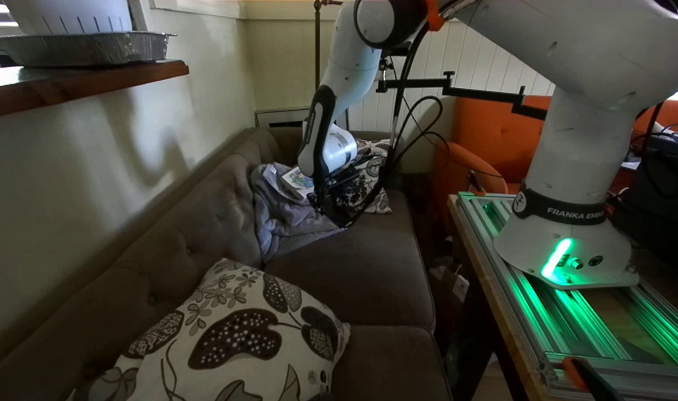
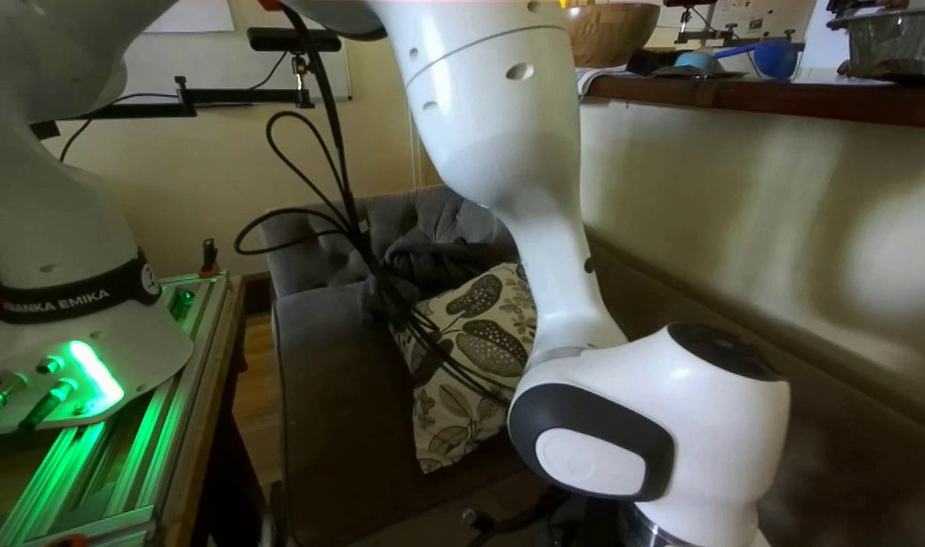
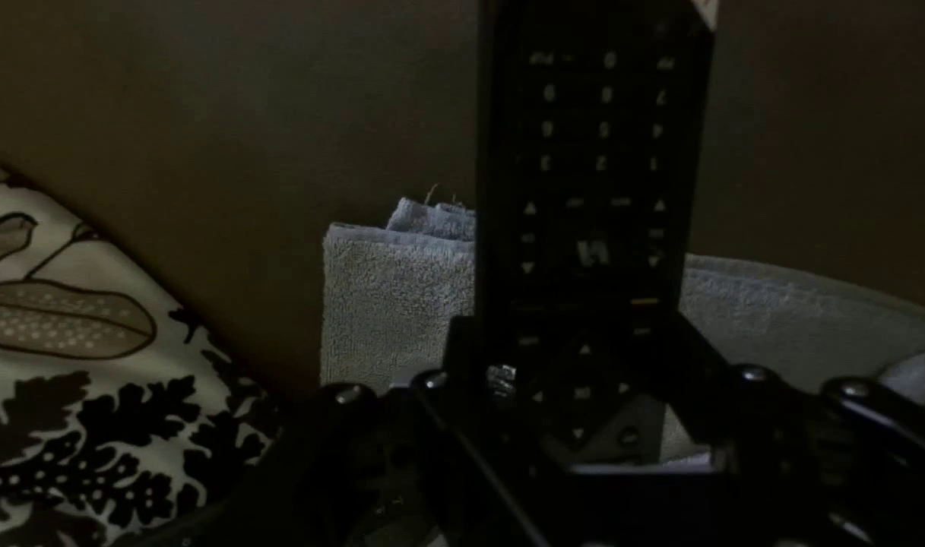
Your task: Put the black remote on the right couch cushion
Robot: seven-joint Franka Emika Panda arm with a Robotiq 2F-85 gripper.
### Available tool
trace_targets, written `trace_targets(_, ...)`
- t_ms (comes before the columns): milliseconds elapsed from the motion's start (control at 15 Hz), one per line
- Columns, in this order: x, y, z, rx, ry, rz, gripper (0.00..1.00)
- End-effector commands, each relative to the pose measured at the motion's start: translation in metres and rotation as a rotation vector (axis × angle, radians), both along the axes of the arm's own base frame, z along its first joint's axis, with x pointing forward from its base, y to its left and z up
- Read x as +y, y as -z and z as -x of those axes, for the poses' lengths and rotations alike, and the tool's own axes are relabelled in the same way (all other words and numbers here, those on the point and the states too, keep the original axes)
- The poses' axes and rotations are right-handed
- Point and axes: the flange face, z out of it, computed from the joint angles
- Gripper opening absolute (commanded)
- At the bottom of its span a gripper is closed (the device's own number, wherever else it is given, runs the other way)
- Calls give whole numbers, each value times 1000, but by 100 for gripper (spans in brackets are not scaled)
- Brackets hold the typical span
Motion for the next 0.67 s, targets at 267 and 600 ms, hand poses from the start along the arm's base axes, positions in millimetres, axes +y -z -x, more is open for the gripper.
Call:
trace_targets(267, -32, 15, 10, 8, 382, -105, 35)
trace_targets(600, -56, 44, 57, 17, 637, -144, 35)
